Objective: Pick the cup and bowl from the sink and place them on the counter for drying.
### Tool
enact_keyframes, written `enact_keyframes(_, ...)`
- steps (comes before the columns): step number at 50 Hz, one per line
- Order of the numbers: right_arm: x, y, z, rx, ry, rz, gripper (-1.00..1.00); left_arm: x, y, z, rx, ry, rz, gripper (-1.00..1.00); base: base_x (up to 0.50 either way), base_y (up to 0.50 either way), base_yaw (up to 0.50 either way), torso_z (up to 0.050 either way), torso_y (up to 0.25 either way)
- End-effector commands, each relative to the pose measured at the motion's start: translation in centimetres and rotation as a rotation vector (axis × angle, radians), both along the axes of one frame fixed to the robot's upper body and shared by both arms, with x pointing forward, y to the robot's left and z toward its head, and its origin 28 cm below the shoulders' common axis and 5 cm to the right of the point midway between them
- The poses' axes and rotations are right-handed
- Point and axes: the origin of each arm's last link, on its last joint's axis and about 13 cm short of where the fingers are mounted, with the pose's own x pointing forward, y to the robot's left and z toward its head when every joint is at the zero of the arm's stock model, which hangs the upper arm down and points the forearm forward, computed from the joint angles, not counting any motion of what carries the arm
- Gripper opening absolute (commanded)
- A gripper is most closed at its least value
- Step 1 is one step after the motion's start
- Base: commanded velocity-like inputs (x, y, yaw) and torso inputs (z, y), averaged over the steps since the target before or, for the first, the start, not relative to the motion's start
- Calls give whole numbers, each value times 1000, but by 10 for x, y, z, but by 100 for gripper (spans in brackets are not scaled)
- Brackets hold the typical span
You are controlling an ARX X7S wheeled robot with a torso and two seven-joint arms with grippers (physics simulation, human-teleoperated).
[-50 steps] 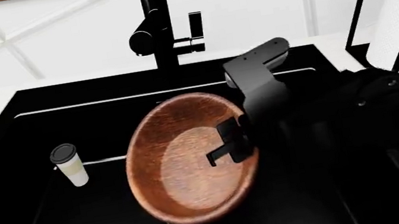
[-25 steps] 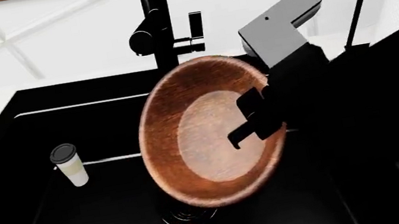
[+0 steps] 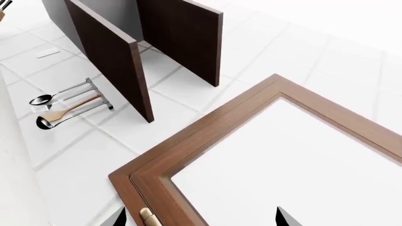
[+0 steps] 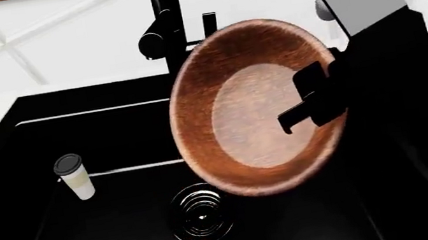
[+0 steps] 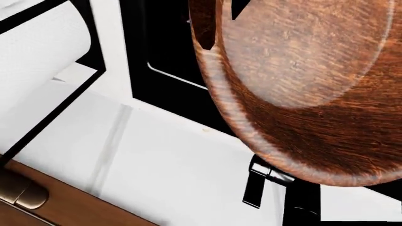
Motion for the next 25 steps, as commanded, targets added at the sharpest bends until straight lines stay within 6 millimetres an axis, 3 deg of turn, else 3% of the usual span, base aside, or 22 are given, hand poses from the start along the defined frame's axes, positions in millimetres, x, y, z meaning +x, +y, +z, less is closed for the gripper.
enact_keyframes(1, -12, -15, 19, 69, -102, -80, -100, -1, 0, 0, -1, -3, 1, 100, 0, 0, 0, 0, 0)
enact_keyframes(11, -24, -30, 35, 146, -172, -185, -100, -2, 0, 1, -2, -5, 3, 100, 0, 0, 0, 0, 0)
enact_keyframes(25, -32, -49, 38, 252, -236, -309, -100, -4, 1, 0, -6, -7, 7, 100, 0, 0, 0, 0, 1)
